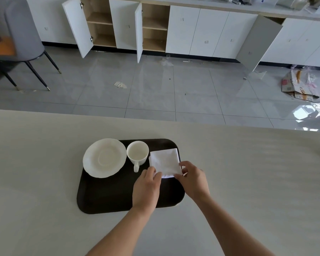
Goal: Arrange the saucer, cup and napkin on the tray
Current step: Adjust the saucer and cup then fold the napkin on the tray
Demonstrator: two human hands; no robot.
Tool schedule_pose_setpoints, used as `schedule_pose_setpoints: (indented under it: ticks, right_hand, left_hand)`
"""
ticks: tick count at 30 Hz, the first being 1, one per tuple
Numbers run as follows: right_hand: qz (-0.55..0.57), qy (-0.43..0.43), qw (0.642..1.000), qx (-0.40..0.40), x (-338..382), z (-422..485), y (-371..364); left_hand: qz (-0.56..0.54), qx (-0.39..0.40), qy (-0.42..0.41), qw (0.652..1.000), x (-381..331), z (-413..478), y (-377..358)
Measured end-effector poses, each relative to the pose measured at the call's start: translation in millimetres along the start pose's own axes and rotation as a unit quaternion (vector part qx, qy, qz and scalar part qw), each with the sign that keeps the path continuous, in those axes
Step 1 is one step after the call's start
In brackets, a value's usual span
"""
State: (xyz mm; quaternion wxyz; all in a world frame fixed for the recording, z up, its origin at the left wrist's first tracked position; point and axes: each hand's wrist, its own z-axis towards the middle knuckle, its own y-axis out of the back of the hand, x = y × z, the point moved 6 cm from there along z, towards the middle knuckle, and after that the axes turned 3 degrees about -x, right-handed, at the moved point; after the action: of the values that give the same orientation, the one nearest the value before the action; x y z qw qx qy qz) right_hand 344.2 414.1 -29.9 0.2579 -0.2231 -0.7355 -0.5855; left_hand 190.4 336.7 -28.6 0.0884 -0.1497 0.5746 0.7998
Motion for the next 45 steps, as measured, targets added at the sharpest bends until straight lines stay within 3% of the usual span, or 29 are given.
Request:
schedule_pose_setpoints:
  ticks: [13,22,38,45]
  right_hand:
    - [-0.057,0.052,0.997,-0.03,15,19,-12]
    - [-0.088,0.064,0.994,-0.019,17,26,-17]
    - [-0.136,0.087,0.987,0.017,14,34,-17]
    - [-0.145,0.119,0.982,-0.024,24,52,-13]
  left_hand:
    - [0.0,0.102,0.059,0.993,0,-5,-21]
    - [0.043,0.089,0.018,0.995,-1,-10,-25]
    - [0.009,0.121,0.02,0.992,3,-3,-37]
    - [0.052,0.103,-0.012,0.993,0,-8,-31]
